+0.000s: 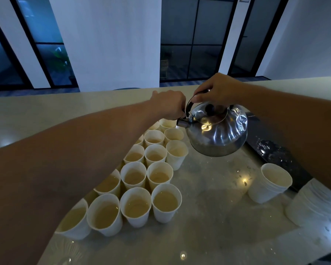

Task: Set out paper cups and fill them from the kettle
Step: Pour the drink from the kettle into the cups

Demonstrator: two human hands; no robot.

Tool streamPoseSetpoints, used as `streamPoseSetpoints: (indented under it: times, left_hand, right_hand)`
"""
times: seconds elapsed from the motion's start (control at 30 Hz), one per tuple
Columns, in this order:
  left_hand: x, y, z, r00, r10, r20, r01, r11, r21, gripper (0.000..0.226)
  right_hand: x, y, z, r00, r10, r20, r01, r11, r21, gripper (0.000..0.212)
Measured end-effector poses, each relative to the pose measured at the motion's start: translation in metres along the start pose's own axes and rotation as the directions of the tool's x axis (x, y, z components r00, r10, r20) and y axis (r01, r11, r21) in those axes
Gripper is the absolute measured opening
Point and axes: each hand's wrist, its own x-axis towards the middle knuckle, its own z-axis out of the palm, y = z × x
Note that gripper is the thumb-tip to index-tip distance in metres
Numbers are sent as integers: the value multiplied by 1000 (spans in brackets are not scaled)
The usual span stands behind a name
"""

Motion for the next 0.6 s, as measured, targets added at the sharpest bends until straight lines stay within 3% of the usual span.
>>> streamPoseSetpoints:
  times: [0.33, 0.6]
  left_hand:
    - [-23, 8, -9, 999, 30, -30, -31, 999, -37, 18]
    - [-37, 13, -2, 997, 23, 67, -15, 993, -115, 21]
  right_hand:
    - [-20, -15, -8, 997, -17, 74, 18, 1000, -7, 14]
    - [-29, -19, -2, 996, -23, 81, 30, 996, -86, 26]
